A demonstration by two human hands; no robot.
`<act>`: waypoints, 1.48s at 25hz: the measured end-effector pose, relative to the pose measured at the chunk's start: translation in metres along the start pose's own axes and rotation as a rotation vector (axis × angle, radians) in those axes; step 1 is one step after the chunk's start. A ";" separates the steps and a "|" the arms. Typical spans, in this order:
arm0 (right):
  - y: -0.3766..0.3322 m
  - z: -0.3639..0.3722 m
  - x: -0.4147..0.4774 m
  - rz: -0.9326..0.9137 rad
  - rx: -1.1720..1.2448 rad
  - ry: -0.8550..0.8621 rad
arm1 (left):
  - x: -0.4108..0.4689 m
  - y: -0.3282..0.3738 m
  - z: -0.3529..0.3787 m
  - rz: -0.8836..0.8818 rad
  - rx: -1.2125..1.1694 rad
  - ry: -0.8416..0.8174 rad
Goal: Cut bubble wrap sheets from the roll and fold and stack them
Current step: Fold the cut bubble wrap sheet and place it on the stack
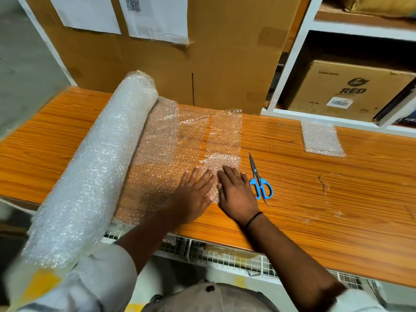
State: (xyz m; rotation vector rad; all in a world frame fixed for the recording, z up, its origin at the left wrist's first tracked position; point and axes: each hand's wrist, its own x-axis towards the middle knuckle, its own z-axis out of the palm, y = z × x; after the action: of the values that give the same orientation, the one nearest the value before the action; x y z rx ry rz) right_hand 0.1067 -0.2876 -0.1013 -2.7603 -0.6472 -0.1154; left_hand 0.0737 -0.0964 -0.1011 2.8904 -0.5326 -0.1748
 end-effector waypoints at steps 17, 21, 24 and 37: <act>0.027 -0.027 -0.043 -0.281 -0.032 0.074 | -0.011 0.013 -0.016 0.131 -0.188 0.395; 0.027 -0.022 -0.039 -0.285 0.031 0.094 | -0.009 0.005 -0.013 0.175 -0.126 0.397; 0.025 -0.024 -0.028 -0.292 0.010 0.085 | -0.001 0.001 -0.021 0.177 -0.199 0.431; 0.016 -0.052 -0.009 -0.148 0.164 -0.061 | 0.034 -0.021 -0.049 0.343 -0.420 0.255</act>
State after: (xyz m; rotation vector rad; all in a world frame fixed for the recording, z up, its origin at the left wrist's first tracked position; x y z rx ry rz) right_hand 0.1053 -0.3208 -0.0579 -2.5656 -0.8385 -0.0100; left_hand 0.1197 -0.0807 -0.0608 2.3288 -0.8178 0.1196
